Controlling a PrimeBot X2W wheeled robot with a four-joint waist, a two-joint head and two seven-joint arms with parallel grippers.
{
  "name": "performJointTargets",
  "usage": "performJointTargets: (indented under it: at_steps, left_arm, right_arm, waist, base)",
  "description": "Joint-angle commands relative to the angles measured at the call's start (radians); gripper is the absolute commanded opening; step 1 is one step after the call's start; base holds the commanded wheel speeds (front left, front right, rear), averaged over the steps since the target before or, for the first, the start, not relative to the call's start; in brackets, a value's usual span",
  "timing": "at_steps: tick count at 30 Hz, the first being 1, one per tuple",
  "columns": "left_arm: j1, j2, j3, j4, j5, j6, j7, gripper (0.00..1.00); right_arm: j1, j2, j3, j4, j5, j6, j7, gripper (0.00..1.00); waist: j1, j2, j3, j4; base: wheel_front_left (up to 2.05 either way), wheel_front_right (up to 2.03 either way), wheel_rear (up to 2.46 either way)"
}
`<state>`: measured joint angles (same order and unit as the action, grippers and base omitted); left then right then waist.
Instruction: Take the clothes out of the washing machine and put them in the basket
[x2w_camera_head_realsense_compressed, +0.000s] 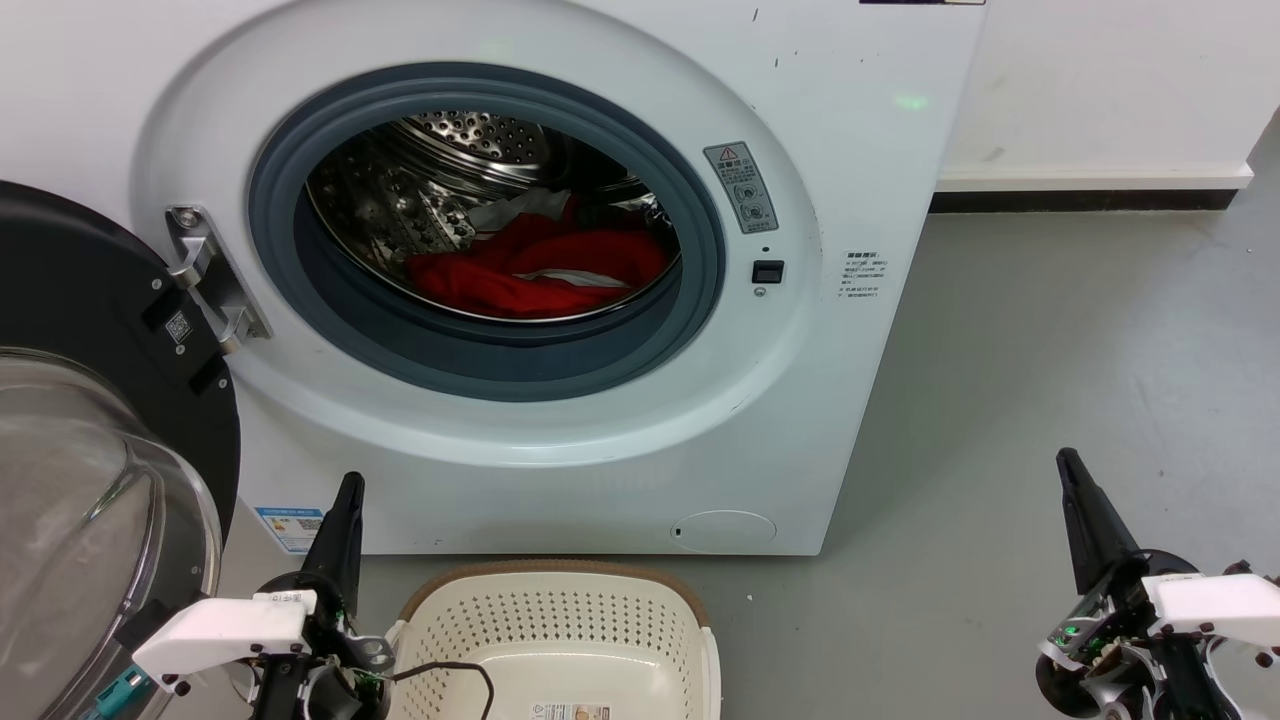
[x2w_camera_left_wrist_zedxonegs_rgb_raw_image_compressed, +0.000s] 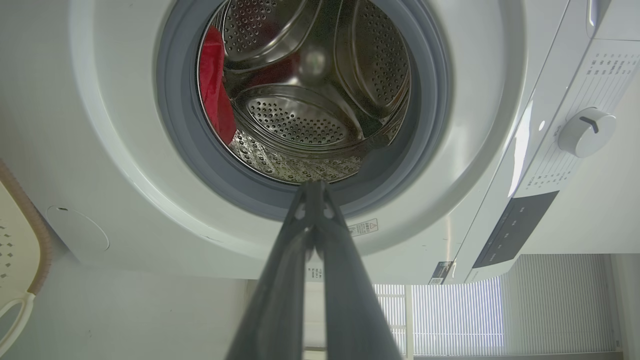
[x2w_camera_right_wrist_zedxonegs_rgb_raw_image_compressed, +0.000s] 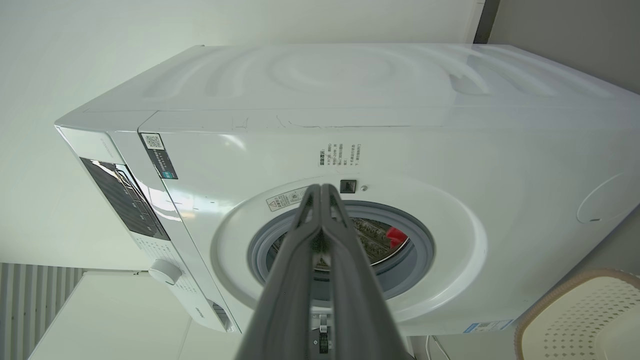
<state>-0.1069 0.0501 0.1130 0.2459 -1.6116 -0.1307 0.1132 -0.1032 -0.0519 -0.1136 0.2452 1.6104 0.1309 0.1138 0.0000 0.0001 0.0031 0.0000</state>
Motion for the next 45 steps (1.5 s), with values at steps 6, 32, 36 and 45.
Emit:
performJointTargets:
  at_steps: [6,32,36,45]
  left_arm:
    - [-0.008,0.000,0.003,-0.002,0.004,-0.002,0.003,0.00]
    - [0.024,-0.002,-0.008,-0.003,0.037,0.000,-0.031,1.00]
    - [0.028,-0.002,-0.007,-0.025,0.105,0.009,-0.051,1.00]
    - [0.040,-0.001,-0.037,-0.087,0.306,0.056,-0.092,1.00]
  right_arm:
    - [-0.016,0.006,0.001,0.000,-0.001,-0.001,-0.001,0.00]
    - [0.023,0.000,0.012,0.013,-0.024,0.000,-0.029,1.00]
    - [0.027,0.000,0.012,-0.002,-0.094,0.000,-0.049,1.00]
    - [0.038,0.000,0.023,-0.070,-0.306,0.000,-0.091,1.00]
  waist:
    - [0.0000,-0.0001,0.000,0.000]
    - [0.0000,-0.0001,0.001,0.001]
    - [0.0000,-0.0001,0.002,0.002]
    - [0.0000,-0.0001,0.005,0.004]
  base:
    - [0.00,0.00,0.00]
    - [0.00,0.00,0.00]
    - [0.00,0.00,0.00]
    - [0.00,0.00,0.00]
